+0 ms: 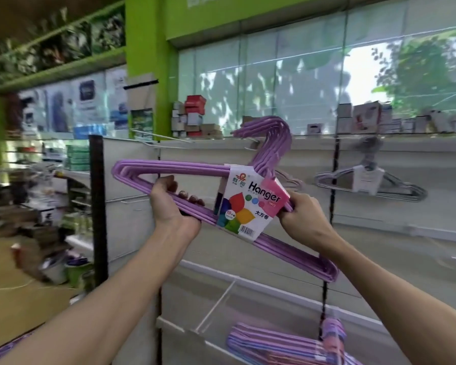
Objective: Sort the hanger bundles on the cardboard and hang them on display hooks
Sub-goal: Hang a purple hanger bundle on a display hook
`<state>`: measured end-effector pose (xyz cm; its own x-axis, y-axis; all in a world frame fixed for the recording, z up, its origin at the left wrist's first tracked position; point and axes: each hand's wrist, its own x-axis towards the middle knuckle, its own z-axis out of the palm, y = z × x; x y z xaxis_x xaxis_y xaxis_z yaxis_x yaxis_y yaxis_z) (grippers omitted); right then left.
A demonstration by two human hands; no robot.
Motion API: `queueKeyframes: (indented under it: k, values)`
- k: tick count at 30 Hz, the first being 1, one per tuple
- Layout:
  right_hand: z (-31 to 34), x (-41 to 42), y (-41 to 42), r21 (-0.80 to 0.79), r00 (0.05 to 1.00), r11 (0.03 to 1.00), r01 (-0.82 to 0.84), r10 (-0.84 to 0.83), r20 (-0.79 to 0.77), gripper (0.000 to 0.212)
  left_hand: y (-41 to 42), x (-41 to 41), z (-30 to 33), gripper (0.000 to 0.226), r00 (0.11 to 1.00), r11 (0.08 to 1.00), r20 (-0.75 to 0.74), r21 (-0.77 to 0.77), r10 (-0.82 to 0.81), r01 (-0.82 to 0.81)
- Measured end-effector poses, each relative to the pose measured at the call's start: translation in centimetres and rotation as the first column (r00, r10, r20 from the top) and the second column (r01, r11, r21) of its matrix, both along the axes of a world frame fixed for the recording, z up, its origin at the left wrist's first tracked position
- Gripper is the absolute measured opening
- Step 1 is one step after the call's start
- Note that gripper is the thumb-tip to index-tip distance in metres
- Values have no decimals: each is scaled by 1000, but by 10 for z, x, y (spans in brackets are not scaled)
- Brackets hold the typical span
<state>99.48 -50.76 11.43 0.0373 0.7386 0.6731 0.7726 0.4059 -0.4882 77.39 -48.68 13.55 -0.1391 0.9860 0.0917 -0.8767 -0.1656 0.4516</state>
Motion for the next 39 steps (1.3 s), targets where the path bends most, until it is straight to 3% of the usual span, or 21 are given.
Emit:
queueKeyframes:
  k: [9, 17, 22, 27, 35, 39]
  values:
    - [27, -110, 98, 5, 990, 990, -140, 140, 31, 20, 79, -115, 10, 24, 984, 984, 11, 15, 180, -180]
    - [38, -181, 210, 15, 971, 972, -236, 235, 53, 18, 175, -189, 20, 23, 971, 972, -39, 25, 235, -234]
    - [48, -208, 275, 32, 975, 975, -220, 219, 20, 25, 242, -217, 31, 18, 975, 980, -98, 7, 201, -201]
    - [49, -216, 324, 39, 982, 982, -184, 183, 37, 16, 300, -232, 28, 20, 979, 987, -130, 29, 160, -157]
    - [46, -216, 375, 37, 998, 998, -49, 47, 52, 19, 381, -251, 23, 27, 994, 998, -92, 25, 61, -59]
    - [50, -219, 389, 22, 999, 1000, 17, -18, 48, 22, 420, -253, 24, 18, 991, 1000, -131, -15, -23, 21]
